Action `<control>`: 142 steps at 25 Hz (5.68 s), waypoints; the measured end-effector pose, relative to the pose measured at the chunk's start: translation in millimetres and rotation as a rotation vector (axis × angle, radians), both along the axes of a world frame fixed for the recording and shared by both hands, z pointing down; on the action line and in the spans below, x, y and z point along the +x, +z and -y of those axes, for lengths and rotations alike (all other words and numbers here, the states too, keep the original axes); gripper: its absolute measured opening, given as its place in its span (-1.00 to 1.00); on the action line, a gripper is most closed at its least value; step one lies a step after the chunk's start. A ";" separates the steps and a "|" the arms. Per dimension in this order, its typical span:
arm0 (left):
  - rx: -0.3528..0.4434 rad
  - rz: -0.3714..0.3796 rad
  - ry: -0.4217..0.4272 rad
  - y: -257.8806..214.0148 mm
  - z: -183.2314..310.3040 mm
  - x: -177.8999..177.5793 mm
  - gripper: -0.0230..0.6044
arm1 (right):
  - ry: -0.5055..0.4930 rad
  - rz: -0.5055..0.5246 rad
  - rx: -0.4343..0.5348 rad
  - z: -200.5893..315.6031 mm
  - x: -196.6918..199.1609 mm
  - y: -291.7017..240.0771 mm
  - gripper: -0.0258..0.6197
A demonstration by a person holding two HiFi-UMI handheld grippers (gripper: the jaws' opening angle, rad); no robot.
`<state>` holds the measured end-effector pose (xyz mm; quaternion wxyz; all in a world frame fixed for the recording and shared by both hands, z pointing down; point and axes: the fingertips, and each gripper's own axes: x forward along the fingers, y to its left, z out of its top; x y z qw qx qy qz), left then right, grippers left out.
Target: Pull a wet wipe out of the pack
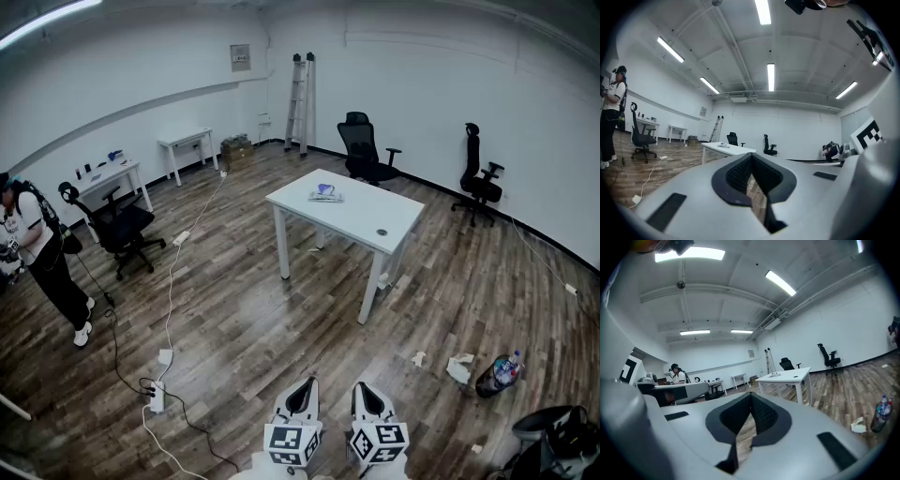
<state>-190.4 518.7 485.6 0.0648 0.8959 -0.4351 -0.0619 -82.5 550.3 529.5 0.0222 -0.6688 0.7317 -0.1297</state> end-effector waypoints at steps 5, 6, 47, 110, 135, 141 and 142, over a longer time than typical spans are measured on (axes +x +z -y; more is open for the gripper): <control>-0.012 0.007 0.003 6.1 -8.7 4.5 -0.93 | 0.000 0.014 -0.014 -9.0 4.5 8.3 -0.89; -0.013 0.007 -0.001 6.5 -8.9 5.9 -0.93 | -0.003 0.014 -0.013 -9.7 5.6 8.7 -0.89; 0.026 0.021 0.026 0.9 5.1 58.7 -0.93 | 0.053 0.050 -0.002 1.4 67.4 10.8 -0.89; -0.051 -0.011 0.056 22.4 293.0 88.7 -0.93 | 0.075 0.059 -0.080 276.0 97.3 32.7 -0.89; -0.091 -0.018 0.026 37.0 321.9 78.6 -0.93 | 0.063 0.047 -0.111 300.6 95.7 37.9 -0.89; -0.077 -0.016 0.022 31.5 327.3 75.9 -0.93 | 0.057 0.047 -0.098 307.1 92.6 34.0 -0.89; -0.074 -0.016 0.023 30.2 327.9 75.8 -0.93 | 0.058 0.048 -0.094 308.4 92.5 33.0 -0.89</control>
